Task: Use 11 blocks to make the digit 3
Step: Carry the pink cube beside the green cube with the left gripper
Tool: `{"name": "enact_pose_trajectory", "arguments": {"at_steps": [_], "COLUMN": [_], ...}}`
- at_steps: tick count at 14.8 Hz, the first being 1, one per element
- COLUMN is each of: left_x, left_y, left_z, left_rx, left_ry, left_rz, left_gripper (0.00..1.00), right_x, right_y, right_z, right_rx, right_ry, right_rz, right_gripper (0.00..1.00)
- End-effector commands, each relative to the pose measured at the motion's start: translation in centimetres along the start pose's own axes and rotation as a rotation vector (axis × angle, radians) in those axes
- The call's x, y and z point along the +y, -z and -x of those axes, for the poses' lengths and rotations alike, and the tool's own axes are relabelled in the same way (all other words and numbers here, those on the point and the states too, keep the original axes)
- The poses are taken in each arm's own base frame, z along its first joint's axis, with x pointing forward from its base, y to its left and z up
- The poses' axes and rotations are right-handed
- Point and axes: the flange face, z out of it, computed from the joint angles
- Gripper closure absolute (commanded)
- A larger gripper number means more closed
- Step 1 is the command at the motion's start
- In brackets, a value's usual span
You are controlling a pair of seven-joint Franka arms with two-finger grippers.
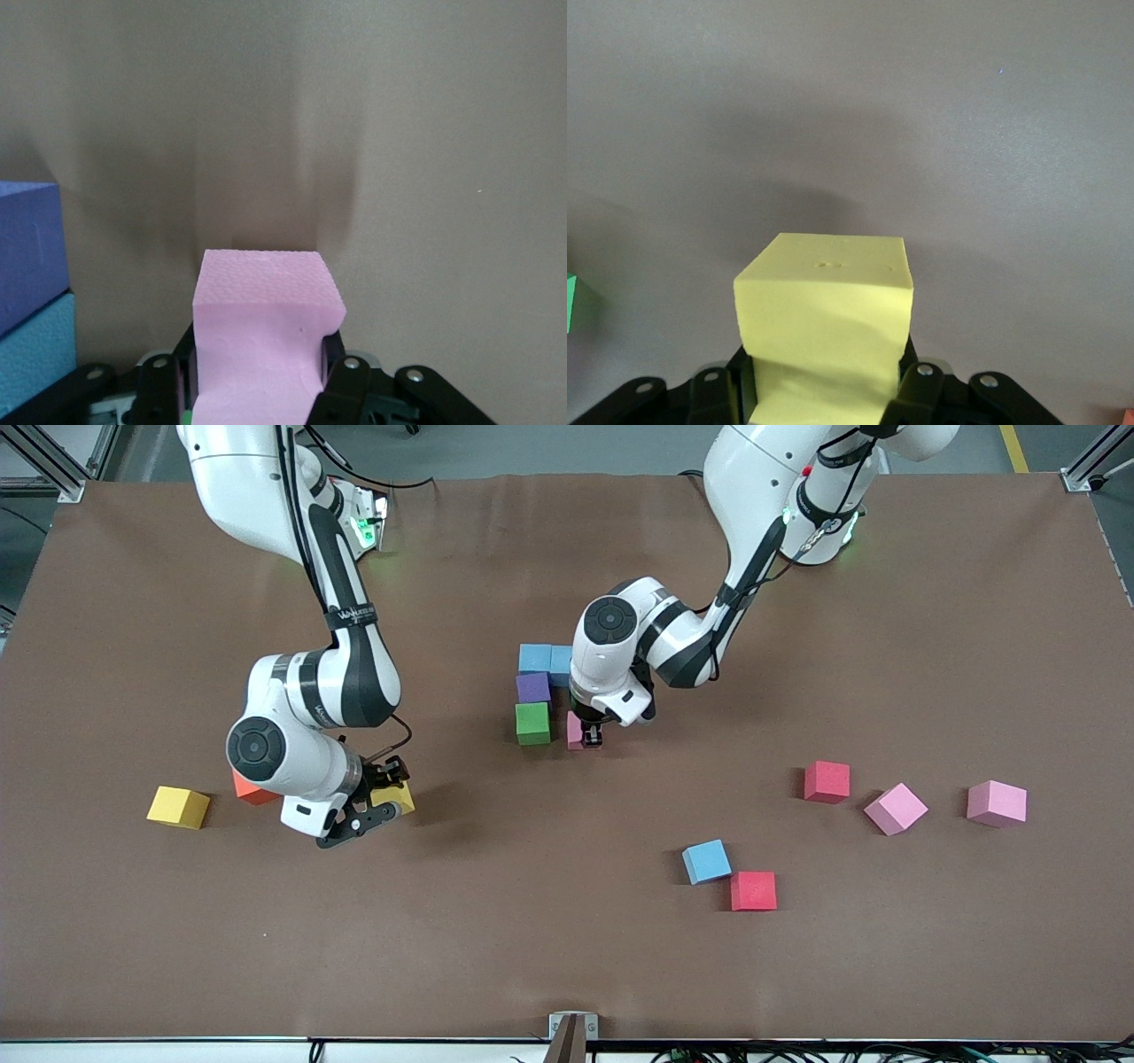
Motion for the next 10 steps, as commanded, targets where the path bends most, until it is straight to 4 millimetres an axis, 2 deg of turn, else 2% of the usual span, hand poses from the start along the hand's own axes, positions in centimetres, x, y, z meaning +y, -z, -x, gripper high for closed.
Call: {"name": "enact_pose_trajectory", "arguments": {"at_steps": [1,10], "left_x": [-0.7,-0.7], "left_y": [-0.4,-0.5], "left_z": [1.2,2.7], "left_rx": [0.007,-0.006], "left_ry": [0.019,0.020], "left_rz": [0.021,0.036], "left_gripper": [0.92,0.92], "right_x": [-0.3,-0.8], "right_y": [0.8,0.7], "right_z": [-0.1,-0.2], "right_rx": [0.008,0.005], "right_ry": [-0.019,-0.011], "right_rz": [-0.003,-0.003], "right_gripper": [0.80,0.80]}}
